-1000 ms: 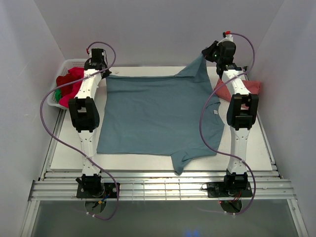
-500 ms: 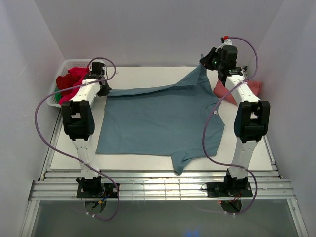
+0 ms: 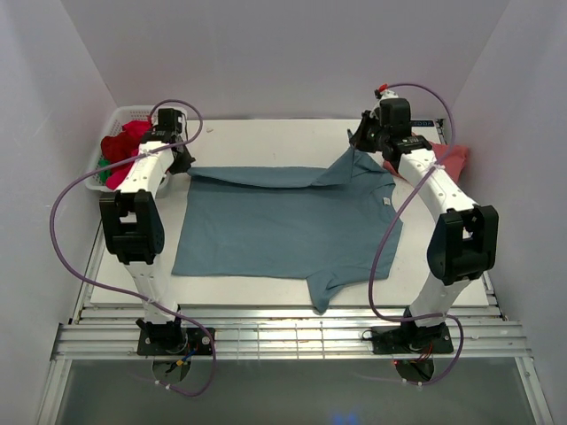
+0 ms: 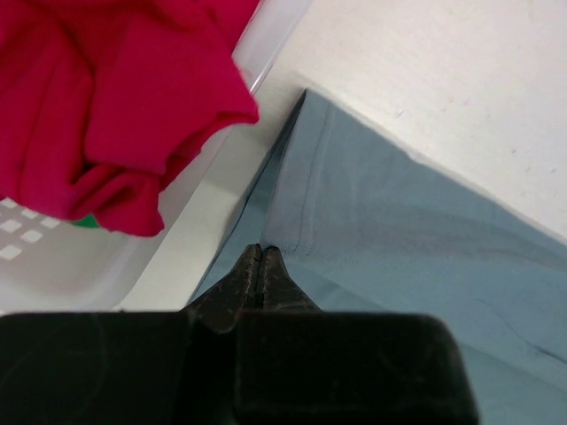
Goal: Fold and stack the t-shirts
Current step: Grap the side of the flattened tshirt furthest away from the robot with both arms, then fold the flattened tshirt in 1/3 of the way
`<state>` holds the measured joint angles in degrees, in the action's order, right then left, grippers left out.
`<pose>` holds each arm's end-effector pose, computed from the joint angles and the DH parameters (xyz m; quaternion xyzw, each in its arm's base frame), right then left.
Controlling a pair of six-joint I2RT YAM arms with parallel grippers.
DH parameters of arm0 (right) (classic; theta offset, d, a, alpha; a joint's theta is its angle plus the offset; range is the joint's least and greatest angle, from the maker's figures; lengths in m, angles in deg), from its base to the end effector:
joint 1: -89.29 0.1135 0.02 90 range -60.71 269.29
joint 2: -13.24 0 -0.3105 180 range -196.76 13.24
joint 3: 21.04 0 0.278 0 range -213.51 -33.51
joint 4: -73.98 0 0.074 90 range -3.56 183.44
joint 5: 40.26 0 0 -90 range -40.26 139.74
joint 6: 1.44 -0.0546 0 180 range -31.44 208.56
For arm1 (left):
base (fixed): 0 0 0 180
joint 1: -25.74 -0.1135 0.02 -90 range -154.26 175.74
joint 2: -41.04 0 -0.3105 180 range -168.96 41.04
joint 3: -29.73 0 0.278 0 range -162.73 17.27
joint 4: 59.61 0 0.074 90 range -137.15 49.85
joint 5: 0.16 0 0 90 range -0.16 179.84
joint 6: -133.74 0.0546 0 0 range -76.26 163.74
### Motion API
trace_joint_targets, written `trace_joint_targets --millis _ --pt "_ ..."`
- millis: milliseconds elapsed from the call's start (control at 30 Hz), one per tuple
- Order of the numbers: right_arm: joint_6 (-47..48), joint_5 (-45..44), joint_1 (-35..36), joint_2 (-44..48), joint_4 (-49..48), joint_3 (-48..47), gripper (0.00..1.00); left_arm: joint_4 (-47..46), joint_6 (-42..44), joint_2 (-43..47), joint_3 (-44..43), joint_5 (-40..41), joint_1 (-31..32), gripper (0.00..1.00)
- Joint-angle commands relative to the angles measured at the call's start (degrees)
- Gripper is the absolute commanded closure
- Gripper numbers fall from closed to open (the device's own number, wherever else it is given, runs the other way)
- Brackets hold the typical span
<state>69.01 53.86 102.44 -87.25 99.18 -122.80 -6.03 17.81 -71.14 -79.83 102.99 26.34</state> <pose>0.4586 0.1112 0.3729 0.0272 0.8376 0.1823 0.5143 0.4858 0.0073 0.2826 -0.2409 0.9201 0.0404 0.3062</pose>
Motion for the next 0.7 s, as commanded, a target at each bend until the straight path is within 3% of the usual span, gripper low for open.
trace_joint_targets --millis 0,200,667 --pt "0.9 -3.1 0.4 4.1 5.6 4.1 0.92 5.3 0.2 0.8 0.1 1.7 -0.1 1.00" --pt "-1.2 -3.4 1.8 8.8 8.6 10.7 0.92 6.2 0.4 1.2 4.5 0.0 -0.1 1.00" --pt "-2.9 -7.6 5.5 16.5 18.9 14.7 0.92 10.4 3.0 -1.5 7.0 -2.9 -0.1 0.98"
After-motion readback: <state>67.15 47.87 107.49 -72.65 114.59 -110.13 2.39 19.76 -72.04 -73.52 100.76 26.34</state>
